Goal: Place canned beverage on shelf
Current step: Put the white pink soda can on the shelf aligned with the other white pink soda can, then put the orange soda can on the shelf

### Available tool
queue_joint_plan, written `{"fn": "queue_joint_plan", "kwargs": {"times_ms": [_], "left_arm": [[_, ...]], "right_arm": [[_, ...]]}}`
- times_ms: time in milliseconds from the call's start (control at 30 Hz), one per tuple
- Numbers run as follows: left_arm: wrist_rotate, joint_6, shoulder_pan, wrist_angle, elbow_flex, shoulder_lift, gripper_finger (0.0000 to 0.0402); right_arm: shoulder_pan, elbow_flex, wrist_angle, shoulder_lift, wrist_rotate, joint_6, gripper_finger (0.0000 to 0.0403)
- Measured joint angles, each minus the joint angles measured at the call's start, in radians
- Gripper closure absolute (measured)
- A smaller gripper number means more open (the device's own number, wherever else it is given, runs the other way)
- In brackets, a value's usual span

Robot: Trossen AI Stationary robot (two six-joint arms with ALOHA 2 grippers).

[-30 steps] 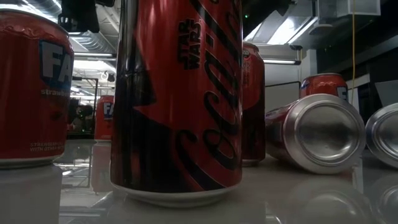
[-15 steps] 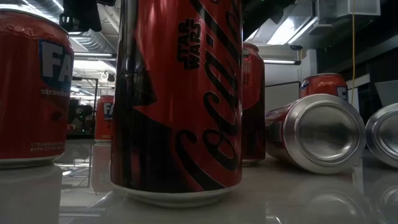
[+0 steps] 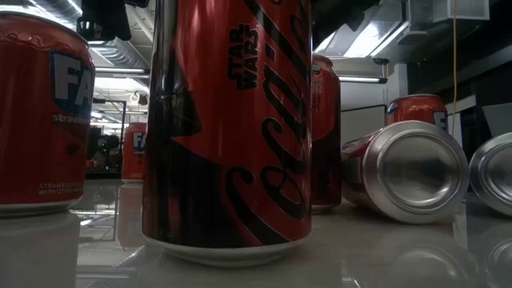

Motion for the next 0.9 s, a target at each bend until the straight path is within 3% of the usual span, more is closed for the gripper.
{"fn": "queue_joint_plan", "kwargs": {"times_ms": [267,533,667,900], "left_arm": [[-0.092,0.000,0.002,0.000,0.000,0.000,0.0401],[-0.082,0.083,0.010,0.001,0.000,0.000,0.0397],[-0.023,0.073,0.010,-0.003,0.000,0.000,0.0358],[0.021,0.071,0.010,-0.032,0.000,0.000,0.0249]], "right_arm": [[0.000,0.056,-0.188,-0.067,0.109,-0.057,0.0061],[0.000,0.091,-0.299,-0.191,0.132,-0.106,0.0061],[0.000,0.090,-0.306,-0.235,0.132,-0.105,0.0061],[0.000,0.090,-0.309,-0.253,0.133,-0.105,0.0061]]}}
